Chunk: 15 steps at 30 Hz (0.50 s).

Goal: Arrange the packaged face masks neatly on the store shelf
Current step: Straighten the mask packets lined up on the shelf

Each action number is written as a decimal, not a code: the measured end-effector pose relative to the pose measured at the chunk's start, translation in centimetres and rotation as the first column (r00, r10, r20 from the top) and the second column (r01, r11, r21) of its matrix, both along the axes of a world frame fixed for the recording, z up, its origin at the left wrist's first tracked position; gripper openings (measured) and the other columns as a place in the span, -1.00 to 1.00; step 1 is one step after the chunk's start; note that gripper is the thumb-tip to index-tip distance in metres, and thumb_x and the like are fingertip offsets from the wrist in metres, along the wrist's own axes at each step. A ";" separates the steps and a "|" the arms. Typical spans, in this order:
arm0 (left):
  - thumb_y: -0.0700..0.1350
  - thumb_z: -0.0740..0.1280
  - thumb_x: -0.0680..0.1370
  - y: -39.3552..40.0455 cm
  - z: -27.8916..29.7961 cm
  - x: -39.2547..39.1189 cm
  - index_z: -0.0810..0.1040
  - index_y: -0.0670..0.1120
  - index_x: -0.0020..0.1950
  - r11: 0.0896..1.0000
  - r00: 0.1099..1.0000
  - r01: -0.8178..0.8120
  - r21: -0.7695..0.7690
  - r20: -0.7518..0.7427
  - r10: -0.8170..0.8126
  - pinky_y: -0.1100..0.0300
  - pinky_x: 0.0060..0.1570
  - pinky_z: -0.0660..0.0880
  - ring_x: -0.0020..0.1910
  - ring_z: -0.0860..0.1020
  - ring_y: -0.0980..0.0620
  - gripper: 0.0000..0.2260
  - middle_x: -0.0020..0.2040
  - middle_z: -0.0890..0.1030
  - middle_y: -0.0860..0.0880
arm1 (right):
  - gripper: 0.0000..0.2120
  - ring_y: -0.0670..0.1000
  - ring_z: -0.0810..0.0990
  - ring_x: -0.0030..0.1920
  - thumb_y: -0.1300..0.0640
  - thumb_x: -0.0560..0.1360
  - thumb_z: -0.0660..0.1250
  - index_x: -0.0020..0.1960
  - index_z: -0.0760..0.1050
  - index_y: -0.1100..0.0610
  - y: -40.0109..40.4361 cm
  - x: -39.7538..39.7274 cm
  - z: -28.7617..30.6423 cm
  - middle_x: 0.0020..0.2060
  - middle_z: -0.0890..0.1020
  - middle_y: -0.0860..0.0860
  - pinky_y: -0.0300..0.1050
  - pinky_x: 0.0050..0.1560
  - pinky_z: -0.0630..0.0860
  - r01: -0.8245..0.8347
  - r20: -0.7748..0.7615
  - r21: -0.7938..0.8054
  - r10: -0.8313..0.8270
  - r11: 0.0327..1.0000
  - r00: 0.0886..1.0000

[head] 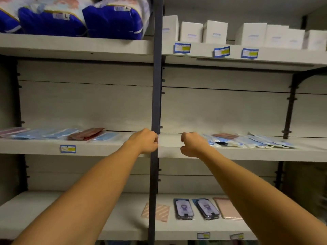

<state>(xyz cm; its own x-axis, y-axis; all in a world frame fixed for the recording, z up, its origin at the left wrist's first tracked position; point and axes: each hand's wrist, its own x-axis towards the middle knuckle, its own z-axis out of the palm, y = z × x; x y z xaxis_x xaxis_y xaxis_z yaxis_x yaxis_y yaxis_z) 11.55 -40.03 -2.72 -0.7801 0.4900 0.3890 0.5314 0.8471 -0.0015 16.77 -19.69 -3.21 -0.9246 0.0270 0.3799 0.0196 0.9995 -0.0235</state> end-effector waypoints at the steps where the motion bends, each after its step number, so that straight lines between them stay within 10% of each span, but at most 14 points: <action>1: -0.08 0.23 0.58 1.2 0.1 0.2 0.63 -0.06 0.14 0.999 1.000 0.025 -0.033 0.007 -0.025 0.01 -0.03 0.60 -0.06 0.59 -0.05 -0.77 0.03 0.62 -0.07 | -0.64 0.16 0.55 0.07 0.17 0.50 0.29 0.29 0.45 0.16 1.2 0.4 0.0 0.15 0.55 0.15 0.03 0.07 0.58 0.024 0.005 -0.001 -0.024 1.000 1.000; 15: -0.08 0.24 0.57 15.4 0.7 -5.2 0.60 -0.05 0.15 0.996 0.996 0.085 -0.034 0.005 -0.085 -0.01 0.02 0.59 -0.01 0.58 -0.11 -0.78 0.10 0.58 -0.08 | -0.77 0.14 0.58 0.00 0.19 0.47 0.32 0.12 0.53 0.10 15.9 -0.6 -0.6 0.13 0.61 0.10 0.00 -0.03 0.60 0.210 -0.004 -0.022 -0.210 0.977 0.978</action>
